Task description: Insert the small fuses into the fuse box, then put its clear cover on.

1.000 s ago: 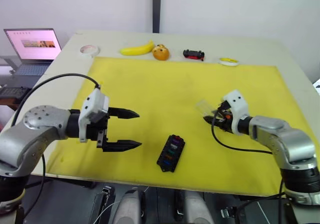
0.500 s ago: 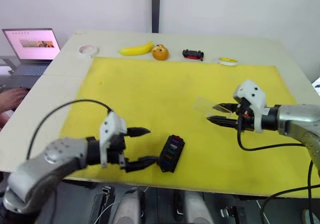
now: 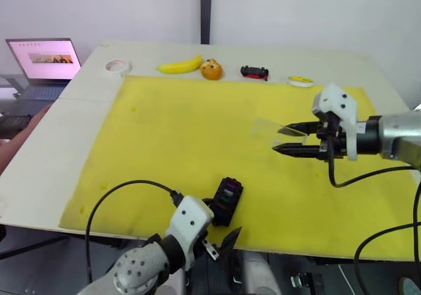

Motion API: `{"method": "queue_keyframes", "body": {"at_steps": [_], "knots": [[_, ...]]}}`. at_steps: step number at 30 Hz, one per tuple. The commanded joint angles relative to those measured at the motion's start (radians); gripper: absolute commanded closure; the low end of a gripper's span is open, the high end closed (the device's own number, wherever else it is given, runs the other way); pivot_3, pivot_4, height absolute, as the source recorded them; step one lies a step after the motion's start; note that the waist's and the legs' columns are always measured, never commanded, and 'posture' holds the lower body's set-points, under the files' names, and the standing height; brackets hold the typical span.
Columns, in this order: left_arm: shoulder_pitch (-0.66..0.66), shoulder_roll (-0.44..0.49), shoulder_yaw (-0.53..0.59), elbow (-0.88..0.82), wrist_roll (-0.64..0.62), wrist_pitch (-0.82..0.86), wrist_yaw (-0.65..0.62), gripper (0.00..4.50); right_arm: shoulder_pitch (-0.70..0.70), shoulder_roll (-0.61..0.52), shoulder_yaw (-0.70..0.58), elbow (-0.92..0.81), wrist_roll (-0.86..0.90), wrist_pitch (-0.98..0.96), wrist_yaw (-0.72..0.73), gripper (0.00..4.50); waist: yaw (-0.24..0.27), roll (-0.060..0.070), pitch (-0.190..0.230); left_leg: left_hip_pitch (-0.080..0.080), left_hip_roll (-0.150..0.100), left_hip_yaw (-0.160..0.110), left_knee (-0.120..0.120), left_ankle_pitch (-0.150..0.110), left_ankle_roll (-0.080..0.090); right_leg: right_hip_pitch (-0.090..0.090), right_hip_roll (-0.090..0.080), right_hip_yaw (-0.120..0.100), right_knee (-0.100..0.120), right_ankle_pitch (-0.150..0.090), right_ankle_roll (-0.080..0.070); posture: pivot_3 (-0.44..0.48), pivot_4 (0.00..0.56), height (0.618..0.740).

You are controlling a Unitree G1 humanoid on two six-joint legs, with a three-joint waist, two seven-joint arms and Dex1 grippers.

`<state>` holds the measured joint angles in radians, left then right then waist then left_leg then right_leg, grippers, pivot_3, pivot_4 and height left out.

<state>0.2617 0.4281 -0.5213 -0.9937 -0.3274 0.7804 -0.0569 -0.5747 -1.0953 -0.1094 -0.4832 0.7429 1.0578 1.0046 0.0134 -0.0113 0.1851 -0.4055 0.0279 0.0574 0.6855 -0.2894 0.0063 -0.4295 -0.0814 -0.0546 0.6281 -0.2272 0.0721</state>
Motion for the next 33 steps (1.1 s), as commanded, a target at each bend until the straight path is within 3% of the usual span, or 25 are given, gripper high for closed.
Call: {"method": "queue_keyframes", "body": {"at_steps": [1, 6, 23, 26, 28, 33], "knots": [[0.001, -0.032, -0.053, 0.025, 0.095, -0.054, 0.047, 0.0, -0.031, -0.057, -0.051, -0.017, 0.084, 0.02, 0.082, 2.78, 0.002, 0.0, 0.0, -0.001, 0.0, 0.0, 0.0, 0.0, 0.0, 0.0, 0.0, 0.0, 0.0, 0.0, 0.0, 0.0, 0.15, 0.737], [0.014, -0.076, -0.074, 0.069, 0.171, -0.079, 0.083, 0.0, -0.022, -0.112, -0.073, -0.025, 0.137, 0.027, 0.126, 2.78, -0.001, 0.0, 0.0, -0.001, 0.0, 0.0, 0.0, 0.0, 0.0, -0.001, 0.0, -0.001, -0.001, 0.0, 0.0, 0.0, 0.15, 0.737], [0.042, -0.137, -0.092, 0.135, 0.254, -0.082, 0.063, 0.0, -0.056, -0.094, -0.04, -0.034, 0.163, 0.018, 0.047, 2.78, 0.0, 0.0, 0.0, -0.001, 0.0, 0.0, 0.0, 0.0, 0.0, -0.001, 0.0, -0.001, -0.001, 0.0, 0.0, 0.0, 0.15, 0.737], [0.043, -0.134, -0.094, 0.13, 0.266, -0.084, 0.054, 0.81, -0.056, -0.091, -0.04, -0.04, 0.167, 0.017, 0.039, 2.78, -0.001, 0.0, 0.0, -0.001, 0.0, 0.0, 0.0, 0.0, 0.0, -0.001, 0.0, -0.001, -0.001, 0.0, 0.0, 0.0, 0.15, 0.737], [0.042, -0.131, -0.096, 0.121, 0.276, -0.08, 0.05, 1.78, -0.058, -0.09, -0.04, -0.04, 0.172, 0.019, 0.032, 2.78, 0.0, 0.0, 0.0, -0.001, 0.0, 0.0, 0.0, 0.0, 0.001, -0.001, 0.0, 0.0, -0.001, 0.0, 0.0, 0.0, 0.15, 0.737], [0.057, -0.12, -0.058, 0.098, 0.267, -0.074, 0.029, 1.78, -0.051, -0.09, -0.043, -0.044, 0.178, 0.014, 0.02, 2.78, -0.001, 0.0, 0.0, -0.001, 0.001, 0.0, 0.0, 0.0, 0.001, -0.002, 0.0, -0.001, -0.001, 0.0, 0.0, 0.0, 0.15, 0.737]]}}
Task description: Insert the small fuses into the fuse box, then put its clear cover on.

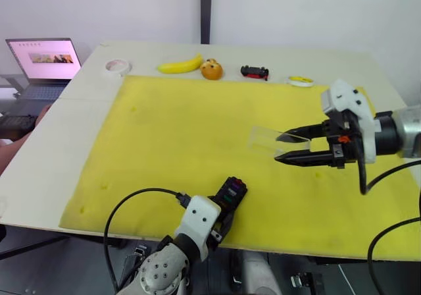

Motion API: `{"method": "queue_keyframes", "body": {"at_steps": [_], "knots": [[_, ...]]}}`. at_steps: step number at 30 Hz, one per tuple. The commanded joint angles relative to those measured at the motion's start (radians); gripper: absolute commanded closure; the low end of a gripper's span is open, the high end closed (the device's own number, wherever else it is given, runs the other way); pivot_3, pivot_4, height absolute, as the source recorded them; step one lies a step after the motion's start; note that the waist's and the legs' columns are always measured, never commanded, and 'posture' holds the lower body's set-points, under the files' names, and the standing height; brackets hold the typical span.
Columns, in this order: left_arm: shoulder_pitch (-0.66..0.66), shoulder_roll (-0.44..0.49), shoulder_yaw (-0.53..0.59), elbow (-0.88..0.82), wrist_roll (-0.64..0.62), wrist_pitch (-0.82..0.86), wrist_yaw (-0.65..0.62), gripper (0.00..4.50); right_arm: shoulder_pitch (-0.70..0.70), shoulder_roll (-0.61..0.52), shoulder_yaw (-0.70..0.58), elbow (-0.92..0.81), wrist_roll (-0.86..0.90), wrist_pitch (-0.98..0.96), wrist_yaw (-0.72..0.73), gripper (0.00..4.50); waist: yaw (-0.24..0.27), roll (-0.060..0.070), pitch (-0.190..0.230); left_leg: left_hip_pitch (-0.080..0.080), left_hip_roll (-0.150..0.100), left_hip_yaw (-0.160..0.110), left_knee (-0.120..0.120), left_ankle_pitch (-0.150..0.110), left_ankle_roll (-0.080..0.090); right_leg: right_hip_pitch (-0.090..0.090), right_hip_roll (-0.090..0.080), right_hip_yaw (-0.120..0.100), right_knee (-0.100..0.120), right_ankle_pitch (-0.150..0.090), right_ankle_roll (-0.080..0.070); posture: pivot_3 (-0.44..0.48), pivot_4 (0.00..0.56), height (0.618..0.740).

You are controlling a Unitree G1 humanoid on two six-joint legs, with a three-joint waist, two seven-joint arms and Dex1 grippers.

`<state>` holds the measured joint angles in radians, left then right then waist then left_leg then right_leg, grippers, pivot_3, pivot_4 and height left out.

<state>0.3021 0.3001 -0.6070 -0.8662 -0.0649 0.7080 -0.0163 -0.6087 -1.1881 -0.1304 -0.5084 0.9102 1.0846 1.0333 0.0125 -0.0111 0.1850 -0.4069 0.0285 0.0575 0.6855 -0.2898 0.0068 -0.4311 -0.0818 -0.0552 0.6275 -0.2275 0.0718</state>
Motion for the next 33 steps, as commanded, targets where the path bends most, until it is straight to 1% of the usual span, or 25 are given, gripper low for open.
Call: {"method": "queue_keyframes", "body": {"at_steps": [1, 5, 7, 9, 12, 13, 15, 18, 20, 21, 23, 25, 28, 31, 33], "knots": [[0.017, 0.013, 0.045, -0.034, -0.003, 0.0, -0.021, 1.78, -0.017, 0.005, -0.022, -0.019, 0.012, -0.012, -0.013, 2.78, 0.0, 0.0, 0.0, 0.0, 0.0, 0.0, 0.0, 0.0, 0.0, 0.0, 0.0, 0.0, 0.0, 0.0, 0.0, 0.0, 0.15, 0.737], [0.004, 0.044, 0.125, -0.049, -0.05, 0.012, -0.093, 1.78, -0.011, 0.015, -0.021, -0.021, 0.008, -0.022, -0.027, 2.78, -0.001, 0.0, 0.0, 0.0, 0.0, 0.0, 0.0, 0.0, 0.0, 0.0, 0.0, 0.0, 0.0, 0.0, 0.0, 0.0, 0.15, 0.737], [-0.015, 0.072, 0.191, -0.037, -0.093, 0.003, -0.154, 1.78, -0.006, 0.024, -0.022, -0.024, 0.005, -0.026, -0.037, 2.78, -0.001, 0.0, 0.0, 0.0, 0.0, 0.0, 0.0, 0.0, 0.0, -0.001, 0.0, 0.0, 0.001, 0.0, 0.0, 0.0, 0.15, 0.737], [-0.047, 0.104, 0.274, -0.004, -0.17, -0.016, -0.249, 1.78, 0.003, 0.034, -0.025, -0.031, 0.002, -0.032, -0.049, 2.78, 0.0, 0.0, 0.0, 0.0, 0.0, 0.0, 0.0, 0.0, 0.0, -0.001, 0.0, 0.0, 0.001, 0.0, 0.0, 0.0, 0.15, 0.737], [-0.127, 0.178, 0.387, 0.071, -0.271, -0.033, -0.403, 1.78, 0.02, 0.043, -0.035, -0.041, -0.003, -0.042, -0.07, 2.78, 0.0, 0.0, 0.0, 0.0, 0.0, 0.0, 0.0, 0.0, 0.0, -0.001, 0.0, 0.0, 0.001, 0.0, 0.0, 0.0, 0.15, 0.737], [-0.155, 0.203, 0.413, 0.092, -0.292, -0.034, -0.444, 1.78, 0.026, 0.045, -0.04, -0.043, -0.003, -0.044, -0.077, 2.78, 0.0, 0.0, 0.0, 0.0, 0.0, 0.0, 0.0, 0.0, 0.0, -0.001, 0.0, 0.0, 0.001, 0.0, 0.0, 0.0, 0.15, 0.737], [-0.228, 0.27, 0.452, 0.148, -0.354, -0.035, -0.566, 1.78, 0.04, 0.051, -0.053, -0.052, -0.002, -0.048, -0.094, 2.78, 0.001, 0.0, 0.0, 0.0, 0.0, 0.0, 0.0, 0.0, 0.0, -0.001, 0.0, 0.0, 0.001, 0.0, 0.0, 0.0, 0.15, 0.737], [-0.364, 0.329, 0.519, 0.244, -0.478, -0.004, -0.716, 1.78, 0.071, 0.067, -0.078, -0.074, 0.003, -0.051, -0.133, 2.78, 0.002, 0.0, 0.0, 0.0, 0.0, 0.001, 0.0, 0.0, 0.0, -0.001, 0.0, 0.0, 0.001, 0.001, 0.001, 0.0, 0.15, 0.737], [-0.499, 0.382, 0.519, 0.347, -0.521, 0.005, -0.851, 1.78, 0.109, 0.084, -0.103, -0.107, 0.011, -0.052, -0.168, 2.78, 0.004, 0.0, 0.0, -0.001, 0.0, 0.0, 0.0, 0.0, 0.0, 0.0, 0.0, -0.001, 0.001, 0.002, 0.003, 0.0, 0.15, 0.737], [-0.566, 0.4, 0.497, 0.407, -0.52, -0.006, -0.919, 1.78, 0.133, 0.095, -0.115, -0.128, 0.016, -0.051, -0.186, 2.78, 0.005, 0.0, 0.0, -0.001, -0.001, 0.0, 0.001, 0.0, 0.0, 0.0, 0.001, -0.001, 0.001, 0.002, 0.003, 0.0, 0.15, 0.737], [-0.66, 0.415, 0.446, 0.501, -0.502, -0.041, -1.024, 1.78, 0.17, 0.113, -0.129, -0.163, 0.024, -0.053, -0.218, 2.78, 0.002, -0.001, 0.0, -0.001, -0.003, 0.0, 0.0, 0.0, 0.0, 0.0, 0.001, -0.001, 0.001, 0.002, 0.004, 0.0, 0.15, 0.737], [-0.729, 0.408, 0.395, 0.585, -0.476, -0.078, -1.109, 1.78, 0.201, 0.128, -0.136, -0.19, 0.029, -0.055, -0.245, 2.78, 0.001, -0.001, 0.0, -0.001, -0.003, 0.001, 0.0, 0.0, 0.0, 0.0, 0.0, -0.001, 0.001, 0.002, 0.004, 0.0, 0.15, 0.737], [-0.832, 0.347, 0.304, 0.746, -0.394, -0.195, -1.207, 1.78, 0.238, 0.147, -0.146, -0.22, 0.03, -0.062, -0.285, 2.78, 0.001, -0.001, 0.0, -0.001, -0.003, 0.001, 0.0, 0.0, 0.0, 0.0, 0.001, -0.001, 0.001, 0.002, 0.004, 0.0, 0.15, 0.737], [-0.881, 0.285, 0.252, 0.858, -0.332, -0.28, -1.252, 1.78, 0.26, 0.159, -0.156, -0.239, 0.034, -0.064, -0.318, 2.78, 0.002, -0.001, 0.0, -0.001, -0.003, 0.001, 0.001, 0.0, -0.001, 0.0, 0.0, -0.001, 0.001, 0.002, 0.004, 0.0, 0.15, 0.737], [-0.903, 0.234, 0.225, 0.928, -0.291, -0.337, -1.261, 1.78, 0.275, 0.165, -0.167, -0.252, 0.044, -0.062, -0.341, 2.78, 0.002, -0.001, 0.0, -0.001, -0.003, 0.001, 0.001, 0.0, 0.0, 0.0, 0.0, -0.001, 0.001, 0.002, 0.004, 0.0, 0.15, 0.737]]}}
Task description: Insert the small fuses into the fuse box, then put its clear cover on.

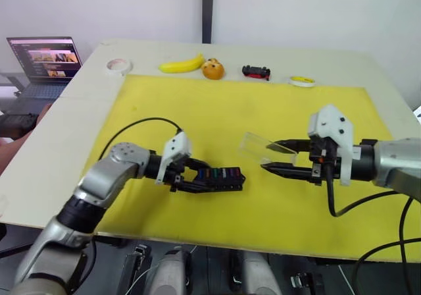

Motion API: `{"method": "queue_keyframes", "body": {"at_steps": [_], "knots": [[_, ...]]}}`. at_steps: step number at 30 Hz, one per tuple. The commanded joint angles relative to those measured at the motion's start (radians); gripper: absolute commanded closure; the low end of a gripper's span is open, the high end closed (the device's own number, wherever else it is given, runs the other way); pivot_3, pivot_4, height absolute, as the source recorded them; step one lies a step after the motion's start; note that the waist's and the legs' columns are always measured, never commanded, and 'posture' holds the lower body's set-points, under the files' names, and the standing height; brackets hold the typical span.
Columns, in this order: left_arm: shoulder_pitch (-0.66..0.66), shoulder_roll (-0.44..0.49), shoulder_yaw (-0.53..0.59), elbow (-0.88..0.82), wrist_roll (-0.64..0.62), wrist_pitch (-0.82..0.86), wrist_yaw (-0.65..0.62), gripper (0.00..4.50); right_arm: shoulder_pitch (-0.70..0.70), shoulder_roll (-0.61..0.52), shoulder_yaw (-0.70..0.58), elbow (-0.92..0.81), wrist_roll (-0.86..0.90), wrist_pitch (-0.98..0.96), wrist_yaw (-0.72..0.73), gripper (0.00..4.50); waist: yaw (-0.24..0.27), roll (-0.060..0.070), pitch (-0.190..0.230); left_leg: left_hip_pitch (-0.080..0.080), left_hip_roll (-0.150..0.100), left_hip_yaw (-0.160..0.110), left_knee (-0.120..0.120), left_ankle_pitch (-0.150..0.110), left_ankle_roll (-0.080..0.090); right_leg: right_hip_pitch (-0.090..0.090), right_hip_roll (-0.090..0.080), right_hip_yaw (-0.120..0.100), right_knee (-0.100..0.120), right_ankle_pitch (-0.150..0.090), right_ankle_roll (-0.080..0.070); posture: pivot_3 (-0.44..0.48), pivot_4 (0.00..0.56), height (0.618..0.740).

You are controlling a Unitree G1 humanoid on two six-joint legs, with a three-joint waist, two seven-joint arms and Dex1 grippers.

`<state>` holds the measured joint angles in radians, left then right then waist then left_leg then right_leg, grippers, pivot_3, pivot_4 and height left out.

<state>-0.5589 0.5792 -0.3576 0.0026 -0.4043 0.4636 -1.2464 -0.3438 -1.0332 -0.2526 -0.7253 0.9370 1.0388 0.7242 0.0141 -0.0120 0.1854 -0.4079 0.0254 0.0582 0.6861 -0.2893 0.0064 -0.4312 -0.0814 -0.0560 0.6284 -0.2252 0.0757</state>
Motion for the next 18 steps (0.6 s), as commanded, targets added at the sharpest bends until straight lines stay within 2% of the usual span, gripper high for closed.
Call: {"method": "queue_keyframes", "body": {"at_steps": [1, 4, 9, 13, 14, 18], "knots": [[-0.049, -0.069, -0.031, 0.092, 0.066, -0.119, -0.026, 1.78, 0.016, 0.011, -0.049, -0.042, 0.021, -0.016, -0.042, 2.78, 0.001, 0.0, 0.0, 0.0, 0.0, 0.0, 0.0, 0.0, 0.0, 0.0, 0.0, 0.0, 0.0, 0.0, 0.0, 0.0, 0.15, 0.737], [-0.054, -0.112, -0.034, 0.157, 0.103, -0.176, -0.031, 1.78, 0.032, 0.011, -0.06, -0.06, 0.038, -0.016, -0.069, 2.78, 0.001, 0.0, 0.0, 0.0, 0.0, 0.0, 0.0, 0.0, 0.0, 0.0, 0.0, 0.0, 0.0, 0.0, 0.0, 0.0, 0.15, 0.737], [-0.045, -0.127, -0.039, 0.201, 0.149, -0.244, -0.051, 1.78, 0.046, 0.006, -0.06, -0.068, 0.045, -0.024, -0.086, 2.78, 0.002, 0.0, 0.0, 0.0, 0.001, -0.001, 0.0, 0.0, 0.0, 0.001, -0.001, 0.0, 0.0, 0.0, 0.0, 0.0, 0.15, 0.737], [-0.044, -0.134, -0.012, 0.183, 0.128, -0.246, -0.063, 0.23, 0.042, 0.003, -0.044, -0.064, 0.036, -0.037, -0.083, 2.78, 0.001, 0.0, 0.0, 0.0, 0.001, -0.001, 0.0, 0.0, 0.0, 0.001, -0.001, 0.0, 0.0, 0.0, 0.0, 0.0, 0.15, 0.737], [-0.044, -0.133, -0.005, 0.177, 0.124, -0.247, -0.066, 0.11, 0.041, 0.002, -0.041, -0.063, 0.034, -0.039, -0.083, 2.78, 0.001, 0.0, 0.0, 0.0, 0.001, -0.001, 0.0, 0.0, 0.0, 0.001, -0.001, 0.0, 0.0, 0.0, 0.0, 0.0, 0.15, 0.737], [-0.031, -0.109, 0.033, 0.137, 0.093, -0.248, -0.099, 0.11, 0.035, 0.002, -0.027, -0.058, 0.025, -0.049, -0.085, 2.78, 0.0, 0.0, 0.0, 0.0, 0.002, -0.002, 0.0, 0.0, 0.0, 0.001, -0.001, 0.0, 0.0, 0.0, 0.0, 0.0, 0.15, 0.737]]}}
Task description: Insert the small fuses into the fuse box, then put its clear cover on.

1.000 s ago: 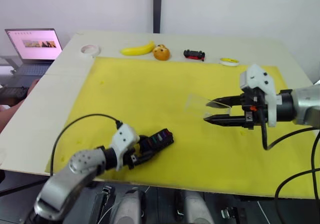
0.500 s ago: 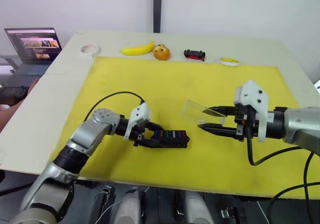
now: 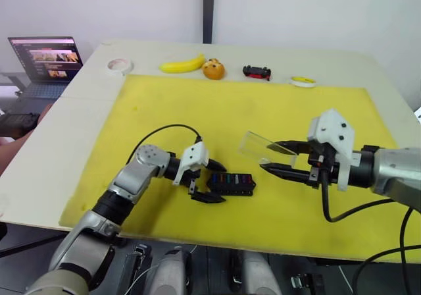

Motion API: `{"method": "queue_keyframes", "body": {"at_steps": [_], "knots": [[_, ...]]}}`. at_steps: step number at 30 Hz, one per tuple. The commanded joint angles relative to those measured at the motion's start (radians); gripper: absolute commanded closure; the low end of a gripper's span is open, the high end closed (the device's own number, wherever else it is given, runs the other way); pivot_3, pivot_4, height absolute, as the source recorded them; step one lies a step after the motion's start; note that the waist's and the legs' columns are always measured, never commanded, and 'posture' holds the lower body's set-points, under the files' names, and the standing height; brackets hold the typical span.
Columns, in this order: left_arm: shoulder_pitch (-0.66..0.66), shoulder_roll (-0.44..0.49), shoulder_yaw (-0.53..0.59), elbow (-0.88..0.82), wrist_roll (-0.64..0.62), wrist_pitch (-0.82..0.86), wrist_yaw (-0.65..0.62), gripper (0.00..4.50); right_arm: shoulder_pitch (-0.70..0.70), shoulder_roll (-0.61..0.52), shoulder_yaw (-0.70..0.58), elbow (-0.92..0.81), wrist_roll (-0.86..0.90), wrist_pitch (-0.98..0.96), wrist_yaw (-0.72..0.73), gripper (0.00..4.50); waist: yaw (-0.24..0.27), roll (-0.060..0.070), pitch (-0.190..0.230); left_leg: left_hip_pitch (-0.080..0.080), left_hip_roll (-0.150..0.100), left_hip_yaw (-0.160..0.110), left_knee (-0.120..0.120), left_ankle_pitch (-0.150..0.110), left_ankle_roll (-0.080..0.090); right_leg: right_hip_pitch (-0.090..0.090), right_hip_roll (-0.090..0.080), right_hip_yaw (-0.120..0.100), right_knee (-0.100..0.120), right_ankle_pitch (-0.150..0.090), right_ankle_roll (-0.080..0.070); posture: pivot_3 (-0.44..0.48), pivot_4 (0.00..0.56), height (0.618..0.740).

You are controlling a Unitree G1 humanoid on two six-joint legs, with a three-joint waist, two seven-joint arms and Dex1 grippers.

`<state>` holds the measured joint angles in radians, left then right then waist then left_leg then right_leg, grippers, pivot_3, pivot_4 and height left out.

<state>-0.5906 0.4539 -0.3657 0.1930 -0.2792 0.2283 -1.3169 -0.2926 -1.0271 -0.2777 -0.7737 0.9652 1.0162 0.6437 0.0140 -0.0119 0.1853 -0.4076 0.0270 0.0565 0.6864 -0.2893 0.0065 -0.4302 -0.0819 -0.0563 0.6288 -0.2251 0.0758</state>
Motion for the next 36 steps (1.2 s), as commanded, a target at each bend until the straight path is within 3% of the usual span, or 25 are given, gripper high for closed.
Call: {"method": "queue_keyframes", "body": {"at_steps": [1, 8, 13, 30, 34, 36], "knots": [[0.008, 0.025, 0.046, -0.063, -0.035, -0.011, -0.033, 0.11, -0.018, -0.004, 0.0, -0.008, -0.003, -0.027, -0.005, 2.78, 0.0, 0.0, 0.0, 0.0, 0.0, 0.0, 0.0, 0.0, 0.0, 0.0, 0.0, 0.0, 0.0, 0.0, 0.0, 0.0, 0.15, 0.737], [0.085, 0.056, 0.065, -0.098, -0.006, -0.037, 0.001, 0.11, -0.027, -0.001, 0.015, -0.004, -0.004, -0.035, -0.016, 2.78, 0.0, 0.0, 0.0, 0.0, 0.001, 0.0, 0.0, 0.0, 0.0, 0.0, 0.0, 0.0, 0.0, 0.0, 0.0, 0.0, 0.15, 0.737], [0.144, 0.025, 0.061, -0.131, 0.018, -0.049, 0.089, 0.11, -0.03, 0.0, 0.024, -0.004, -0.003, -0.039, -0.021, 2.78, 0.0, 0.0, 0.0, 0.0, 0.001, 0.0, 0.0, 0.0, 0.0, 0.0, 0.0, 0.0, 0.0, 0.0, 0.0, 0.0, 0.15, 0.737], [0.17, -0.01, 0.021, -0.09, 0.103, -0.093, 0.153, 0.11, -0.05, -0.009, 0.024, -0.002, 0.012, -0.029, -0.026, 2.78, 0.001, 0.0, 0.0, 0.001, 0.001, 0.0, 0.0, 0.0, 0.0, 0.001, 0.0, 0.0, 0.0, 0.0, 0.0, 0.0, 0.15, 0.737], [0.169, -0.011, 0.026, -0.086, 0.093, -0.08, 0.152, 1.84, -0.051, -0.009, 0.026, -0.001, 0.01, -0.03, -0.027, 2.78, 0.0, 0.0, -0.001, 0.001, 0.001, 0.0, 0.0, 0.0, 0.0, 0.001, 0.0, 0.0, 0.0, 0.0, 0.0, 0.0, 0.15, 0.737], [0.154, -0.012, 0.029, -0.086, 0.082, -0.068, 0.142, 1.94, -0.048, -0.012, 0.024, 0.0, 0.008, -0.03, -0.024, 2.78, 0.0, 0.0, -0.001, 0.001, 0.001, 0.0, 0.0, 0.0, 0.0, 0.001, 0.0, 0.0, 0.0, 0.0, 0.0, 0.0, 0.15, 0.737]]}}
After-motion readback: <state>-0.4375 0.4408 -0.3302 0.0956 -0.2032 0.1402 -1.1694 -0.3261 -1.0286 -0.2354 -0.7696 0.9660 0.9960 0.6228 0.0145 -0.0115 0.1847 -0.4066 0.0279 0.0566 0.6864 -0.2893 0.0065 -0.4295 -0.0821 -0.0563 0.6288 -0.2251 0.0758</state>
